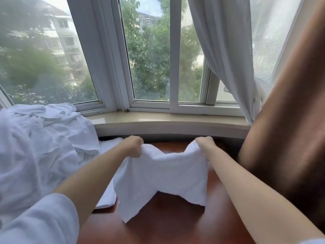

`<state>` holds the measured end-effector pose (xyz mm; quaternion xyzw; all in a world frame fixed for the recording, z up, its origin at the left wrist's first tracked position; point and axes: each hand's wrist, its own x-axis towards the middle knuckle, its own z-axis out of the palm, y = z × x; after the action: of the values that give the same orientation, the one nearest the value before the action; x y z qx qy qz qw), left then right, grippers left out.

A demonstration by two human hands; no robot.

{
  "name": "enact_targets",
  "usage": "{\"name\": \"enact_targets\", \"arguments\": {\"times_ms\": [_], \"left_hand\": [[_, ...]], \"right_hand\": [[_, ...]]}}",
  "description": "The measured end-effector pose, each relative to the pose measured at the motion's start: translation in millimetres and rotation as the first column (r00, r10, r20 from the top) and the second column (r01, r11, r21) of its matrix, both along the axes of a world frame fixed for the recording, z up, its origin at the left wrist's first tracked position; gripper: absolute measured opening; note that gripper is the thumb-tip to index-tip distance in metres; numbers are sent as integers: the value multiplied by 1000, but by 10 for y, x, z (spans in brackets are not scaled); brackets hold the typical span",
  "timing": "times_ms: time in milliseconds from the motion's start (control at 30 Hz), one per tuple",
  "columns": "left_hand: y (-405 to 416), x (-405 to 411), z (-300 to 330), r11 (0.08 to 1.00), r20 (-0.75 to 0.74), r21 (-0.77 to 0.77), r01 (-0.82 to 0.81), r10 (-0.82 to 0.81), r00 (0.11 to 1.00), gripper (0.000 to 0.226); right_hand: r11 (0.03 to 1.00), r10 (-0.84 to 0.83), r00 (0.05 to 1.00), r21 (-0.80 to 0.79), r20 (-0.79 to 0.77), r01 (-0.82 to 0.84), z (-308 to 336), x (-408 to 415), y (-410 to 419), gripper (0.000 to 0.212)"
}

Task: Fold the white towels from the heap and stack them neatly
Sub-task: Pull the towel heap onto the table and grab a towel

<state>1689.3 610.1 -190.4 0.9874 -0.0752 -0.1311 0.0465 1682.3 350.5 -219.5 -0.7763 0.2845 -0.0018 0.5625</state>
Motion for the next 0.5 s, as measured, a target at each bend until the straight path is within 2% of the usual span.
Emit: {"name": "enact_targets", "arguments": {"times_ms": [33, 67, 100, 133, 200, 267, 333, 400, 467, 500], "left_hand": [[17, 79, 44, 994, 127, -101, -46, 59, 990, 16], [32, 141, 117, 974, 256, -215, -77, 132, 958, 19], [40, 216, 227, 950, 385, -304, -73, 193, 903, 19], [49, 272, 375, 937, 506, -348, -40, 224, 833, 18], [75, 382, 640, 917, 655, -397, 39, 253, 712, 16], [109, 397, 758, 920, 745, -386, 73, 264, 612, 14], [179, 330, 730, 941, 789, -336, 43, 256, 558, 12], [245, 220, 498, 981, 793, -191, 35, 133, 594, 16], [278, 14, 114, 997, 661, -17, 81, -50, 749, 23], [278, -138, -103, 995, 511, 11, 99, -91, 855, 25]], "right_hand": [[998, -23, 997, 66, 76, 18, 21, 65, 12, 22], [992, -33, 986, 129, 161, 12, 128, 97, 46, 14], [983, -62, 968, 182, 245, 18, 238, 152, 67, 5], [980, -109, 942, 194, 319, 48, 371, 215, 86, 6], [966, -194, 882, 240, 429, 96, 645, 317, 111, 4], [963, -237, 824, 233, 514, 132, 821, 357, 105, 8], [966, -254, 794, 190, 552, 177, 849, 336, 102, 7], [969, -247, 811, 125, 530, 213, 678, 287, 75, 8], [982, -180, 889, 26, 421, 186, 350, 187, 5, 8], [990, -100, 939, -59, 330, 126, 145, 108, -60, 9]]}}
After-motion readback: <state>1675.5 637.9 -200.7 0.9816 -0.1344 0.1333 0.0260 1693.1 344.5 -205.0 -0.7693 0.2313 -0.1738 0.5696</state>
